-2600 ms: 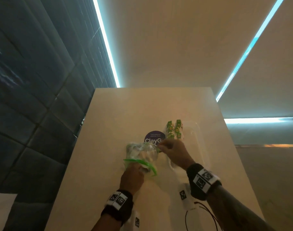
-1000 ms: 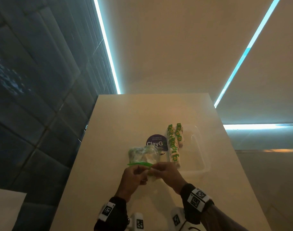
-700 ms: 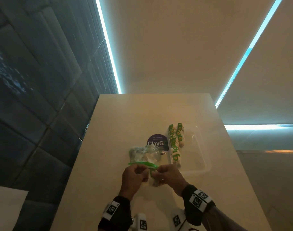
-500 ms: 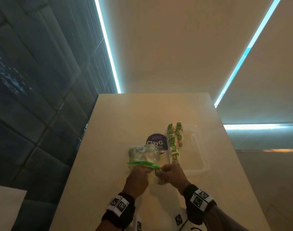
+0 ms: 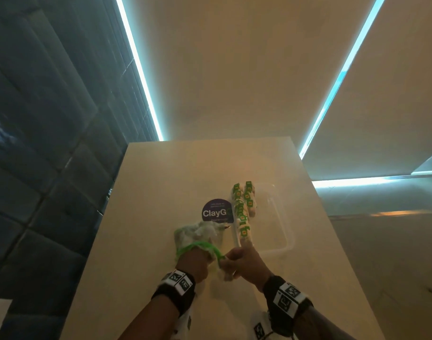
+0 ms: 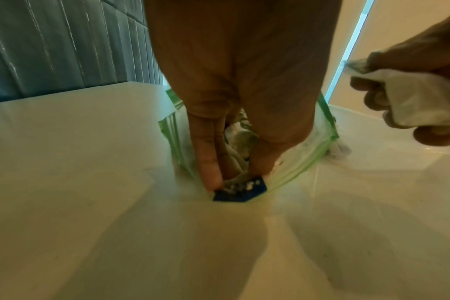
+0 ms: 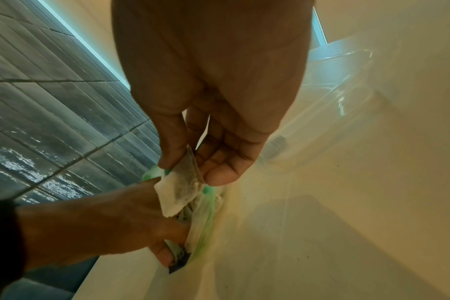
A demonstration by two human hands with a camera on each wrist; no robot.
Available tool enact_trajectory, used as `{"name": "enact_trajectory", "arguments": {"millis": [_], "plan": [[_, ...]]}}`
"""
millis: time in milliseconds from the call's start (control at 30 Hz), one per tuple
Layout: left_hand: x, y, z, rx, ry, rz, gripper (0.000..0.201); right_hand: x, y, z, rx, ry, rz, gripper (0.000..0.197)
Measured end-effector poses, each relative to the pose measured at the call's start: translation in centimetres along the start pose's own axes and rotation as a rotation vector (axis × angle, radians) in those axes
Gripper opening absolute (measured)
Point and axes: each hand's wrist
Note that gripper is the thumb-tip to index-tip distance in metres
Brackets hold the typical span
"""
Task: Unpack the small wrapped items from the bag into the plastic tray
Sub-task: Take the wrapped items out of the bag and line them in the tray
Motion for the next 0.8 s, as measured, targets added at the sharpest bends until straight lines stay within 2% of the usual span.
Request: {"name": "enact_trajectory", "arguments": {"millis": [100, 267, 433, 533, 567, 633, 800], "plan": [[0.1, 0.2, -0.2, 0.051, -0.012, 0.017, 0.036, 0.2, 0.0, -0.1, -0.036, 0.011, 0.030, 0.019], [-1.1, 0.0, -0.4, -0.055, -0.061, -0.132, 0.031, 0.3, 0.3, 0.1, -0.095, 0.005, 0.081, 0.025], [-2.4, -0.3, 0.4, -0.410, -0.087, -0.038, 0.023, 0.5, 0.6, 0.2, -0.154, -0.017, 0.045, 0.019], [-3.1, -0.7, 0.5, -0.613, -0.061, -0.060, 0.015, 0.7, 0.6, 0.2, -0.176, -0.026, 0.019, 0.017], [-3.3, -0.8, 0.6, -0.675, -0.065, -0.067, 0.019, 0.8, 0.5, 0.2, -0.182, -0.022, 0.010, 0.017], [-3.7, -0.8, 0.8, -0.788, -0.113, -0.070, 0.025, 1.0, 0.4, 0.1, -0.197, -0.006, 0.000, 0.017], [-4.0, -0.8, 1.6, -0.979, -0.227, -0.061, 0.015, 1.1, 0.4, -0.1, -0.203, 0.009, 0.006, 0.018]]}}
Point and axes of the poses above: each hand's wrist, its own x-axis towards the middle knuckle, its own y-axis out of the palm, z = x × y, and after that the axes turned 6 degrees about x, right-handed
